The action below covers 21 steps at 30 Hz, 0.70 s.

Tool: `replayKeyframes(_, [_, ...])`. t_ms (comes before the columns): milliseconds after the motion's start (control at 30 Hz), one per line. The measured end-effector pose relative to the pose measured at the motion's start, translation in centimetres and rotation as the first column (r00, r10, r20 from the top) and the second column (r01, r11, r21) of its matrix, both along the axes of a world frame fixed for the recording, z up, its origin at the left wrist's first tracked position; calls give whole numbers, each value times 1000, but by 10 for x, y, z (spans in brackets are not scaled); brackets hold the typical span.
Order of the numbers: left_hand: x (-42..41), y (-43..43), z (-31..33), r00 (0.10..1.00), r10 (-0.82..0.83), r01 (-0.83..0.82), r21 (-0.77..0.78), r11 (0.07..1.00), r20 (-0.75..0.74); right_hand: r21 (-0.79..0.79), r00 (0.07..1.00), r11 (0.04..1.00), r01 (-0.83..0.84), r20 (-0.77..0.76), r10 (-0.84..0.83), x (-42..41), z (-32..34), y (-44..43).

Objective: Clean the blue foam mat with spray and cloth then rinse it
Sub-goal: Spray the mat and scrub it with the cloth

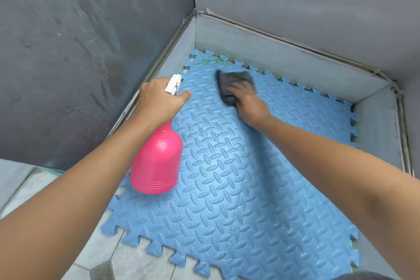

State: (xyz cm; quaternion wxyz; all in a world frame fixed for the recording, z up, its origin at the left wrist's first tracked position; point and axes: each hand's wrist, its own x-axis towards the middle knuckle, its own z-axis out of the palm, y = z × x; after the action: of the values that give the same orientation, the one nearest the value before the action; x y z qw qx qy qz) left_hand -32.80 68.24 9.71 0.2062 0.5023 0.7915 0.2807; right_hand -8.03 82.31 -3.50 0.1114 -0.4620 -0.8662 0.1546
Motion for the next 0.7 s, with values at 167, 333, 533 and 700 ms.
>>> replayKeyframes(167, [7, 5, 1, 990, 111, -112, 11, 994, 91, -38, 897, 902, 431, 122, -424, 83, 10, 30])
replayKeyframes(333, [9, 1, 4, 992, 23, -25, 15, 1000, 127, -41, 884, 889, 455, 136, -447, 65, 9, 36])
replayKeyframes(533, [12, -7, 10, 989, 91, -97, 49, 994, 115, 4, 892, 897, 441, 111, -439, 11, 9, 39])
replayKeyframes(700, [-1, -16, 12, 986, 15, -23, 47, 999, 168, 8, 921, 926, 377, 104, -375, -71, 13, 49])
